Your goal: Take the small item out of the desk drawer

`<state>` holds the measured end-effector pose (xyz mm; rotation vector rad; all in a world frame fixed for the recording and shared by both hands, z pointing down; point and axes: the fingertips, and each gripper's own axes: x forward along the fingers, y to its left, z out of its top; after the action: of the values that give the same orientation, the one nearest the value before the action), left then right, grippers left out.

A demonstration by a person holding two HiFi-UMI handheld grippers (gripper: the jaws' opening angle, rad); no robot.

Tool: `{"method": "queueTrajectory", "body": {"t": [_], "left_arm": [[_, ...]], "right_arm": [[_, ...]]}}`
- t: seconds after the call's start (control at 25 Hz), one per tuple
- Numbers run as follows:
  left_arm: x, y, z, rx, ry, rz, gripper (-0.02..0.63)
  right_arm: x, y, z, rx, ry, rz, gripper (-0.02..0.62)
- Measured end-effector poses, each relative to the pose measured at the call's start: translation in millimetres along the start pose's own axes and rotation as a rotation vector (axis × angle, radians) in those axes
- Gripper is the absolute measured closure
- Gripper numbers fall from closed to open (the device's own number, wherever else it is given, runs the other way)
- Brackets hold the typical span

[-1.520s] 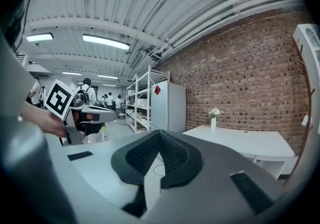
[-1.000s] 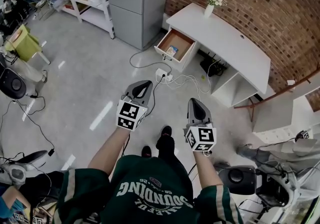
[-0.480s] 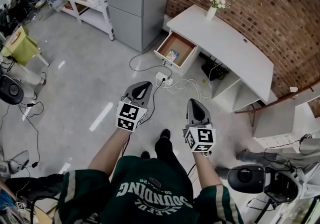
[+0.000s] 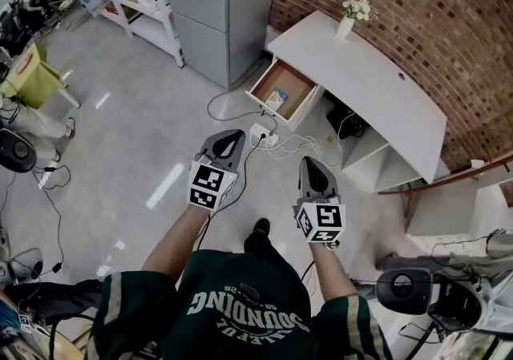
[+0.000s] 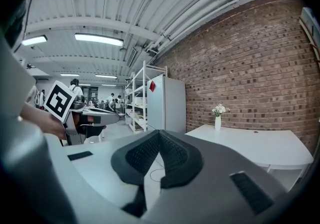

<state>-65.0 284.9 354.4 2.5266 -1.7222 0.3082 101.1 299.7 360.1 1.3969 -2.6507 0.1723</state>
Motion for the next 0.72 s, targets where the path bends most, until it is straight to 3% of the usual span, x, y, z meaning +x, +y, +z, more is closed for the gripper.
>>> {"method": "queueTrajectory", "body": {"t": [0.2, 0.72], "left_arm": [[50.6, 0.3, 10.4, 0.000, 0.013, 0.025, 0.591], [91.9, 12.3, 12.0, -0.018, 0.032, 0.082, 0.591]], "right_arm": [[33.1, -44.3, 6.6, 0.005, 0.003, 0.031, 0.571], [75.7, -75.6, 6.2, 0.013, 0.014, 0.098, 0.572]]}}
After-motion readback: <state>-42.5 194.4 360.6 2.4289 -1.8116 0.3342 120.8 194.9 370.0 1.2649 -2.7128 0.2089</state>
